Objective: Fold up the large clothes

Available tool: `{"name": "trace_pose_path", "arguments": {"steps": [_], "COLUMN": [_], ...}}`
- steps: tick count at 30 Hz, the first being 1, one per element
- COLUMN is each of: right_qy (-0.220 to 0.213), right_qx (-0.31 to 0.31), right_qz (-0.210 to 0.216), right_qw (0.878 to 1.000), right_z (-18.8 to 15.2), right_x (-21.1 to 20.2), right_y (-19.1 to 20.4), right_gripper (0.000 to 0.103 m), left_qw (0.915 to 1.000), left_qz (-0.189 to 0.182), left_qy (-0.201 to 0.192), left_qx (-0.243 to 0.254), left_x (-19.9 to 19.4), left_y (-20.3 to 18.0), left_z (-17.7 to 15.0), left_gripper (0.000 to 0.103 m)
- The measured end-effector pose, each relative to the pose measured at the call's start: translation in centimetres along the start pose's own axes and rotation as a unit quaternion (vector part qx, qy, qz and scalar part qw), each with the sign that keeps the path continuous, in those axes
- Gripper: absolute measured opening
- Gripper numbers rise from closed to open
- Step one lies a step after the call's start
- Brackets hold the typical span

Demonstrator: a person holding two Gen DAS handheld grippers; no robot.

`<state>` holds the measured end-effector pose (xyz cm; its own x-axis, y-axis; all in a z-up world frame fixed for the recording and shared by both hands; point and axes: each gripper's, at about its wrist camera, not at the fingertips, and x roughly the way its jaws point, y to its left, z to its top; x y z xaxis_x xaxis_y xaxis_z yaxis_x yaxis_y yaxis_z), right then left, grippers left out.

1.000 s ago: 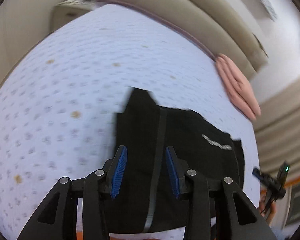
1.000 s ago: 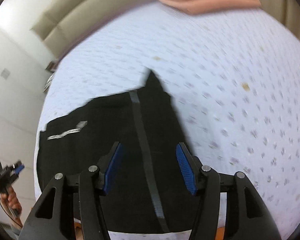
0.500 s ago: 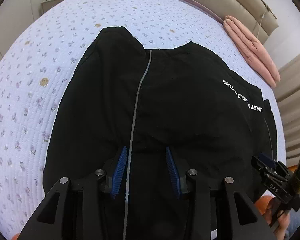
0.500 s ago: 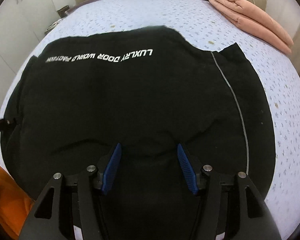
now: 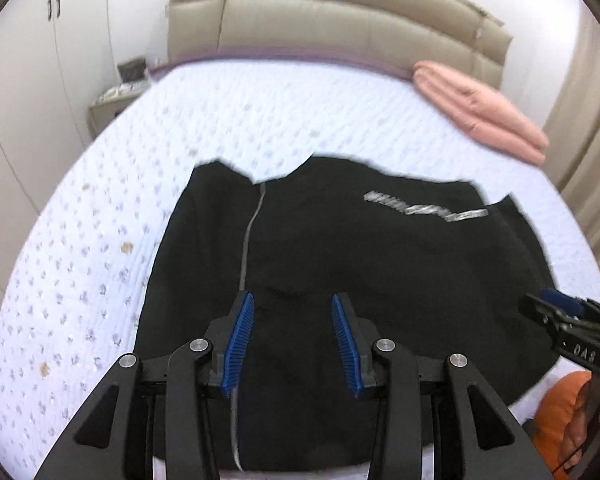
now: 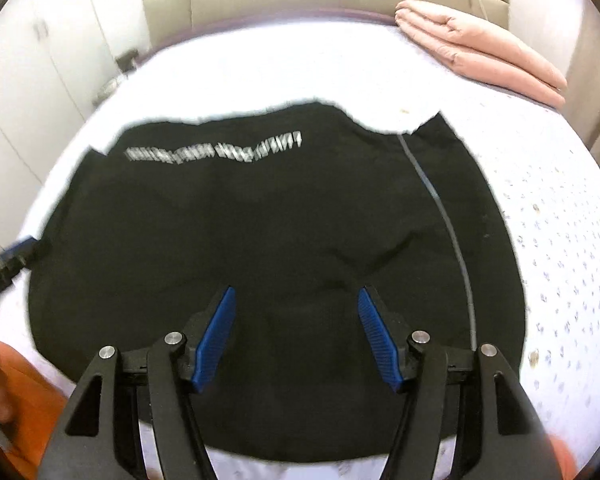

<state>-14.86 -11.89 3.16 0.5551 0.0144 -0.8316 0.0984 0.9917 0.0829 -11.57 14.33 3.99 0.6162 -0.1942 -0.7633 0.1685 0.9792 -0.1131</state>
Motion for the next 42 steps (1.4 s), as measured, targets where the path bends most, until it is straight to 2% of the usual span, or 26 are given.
{"name": "trace_pose_path", "arguments": {"steps": [3,4,5,7,8,10,16,20,22,29,37,42], "right_qy": [-0.031,-0.047,-0.058,-0.077,-0.084,-0.106,-0.143,-0.156,-0.151,-0.127,-0.107,-0.085], "right_qx": [-0.009,-0.009,-0.008,-0.008,-0.010,-0.015,-0.019,-0.017,-0.005,0.012,0.019,0.040], "right_qz": [-0.008,-0.008,-0.007,-0.009,-0.009,-0.008,-0.043,-0.054,-0.052,-0.046,-0.049,-0.026], "right_qw": [0.999,0.999,0.998,0.997,0.996,0.994,0.989,0.986,0.987,0.991,0.993,0.995], "right_z": [1.1,1.2,1.4,1.3,1.2,0.3,-1.1,-1.4,-1.6,-1.5,-1.4,-1.2], "right_x": [-3.9,-5.6,-6.8,-9.1,-9.8,-11.7,-14.0,-14.7,-14.4,-12.5,-10.7,-9.6], "right_y": [1.3,1.8,2.2,2.8,3.0,3.4,4.6,4.5,4.1,3.3,2.3,1.3], "right_gripper": [0.069,0.072,0.081,0.090,0.090,0.090,0.090,0.091,0.091,0.091,0.091,0.091], "left_qw": [0.9993,0.9987,0.9981,0.9958,0.9947,0.9936,0.9901,0.9897,0.9900,0.9890,0.9913,0.9932], "left_qz": [-0.008,-0.009,-0.006,0.015,0.020,0.015,0.008,0.018,0.015,0.042,0.045,0.038], "left_qy": [-0.037,-0.049,-0.060,-0.086,-0.097,-0.108,-0.125,-0.121,-0.119,-0.116,-0.089,-0.075], "left_qx": [0.002,0.005,0.012,0.027,0.029,0.031,0.063,0.075,0.073,0.082,0.086,0.080], "left_x": [-4.1,-5.6,-6.6,-9.2,-10.4,-12.0,-14.9,-15.1,-15.1,-14.4,-12.1,-11.0], "left_y": [-1.2,-2.1,-2.6,-3.9,-4.4,-4.9,-7.3,-8.5,-8.8,-9.6,-10.2,-10.3], "left_z": [0.0,0.1,0.4,1.2,1.4,1.6,1.5,1.1,1.0,1.0,0.8,0.6], "left_gripper": [0.042,0.042,0.042,0.043,0.044,0.058,0.059,0.059,0.059,0.059,0.059,0.059]}}
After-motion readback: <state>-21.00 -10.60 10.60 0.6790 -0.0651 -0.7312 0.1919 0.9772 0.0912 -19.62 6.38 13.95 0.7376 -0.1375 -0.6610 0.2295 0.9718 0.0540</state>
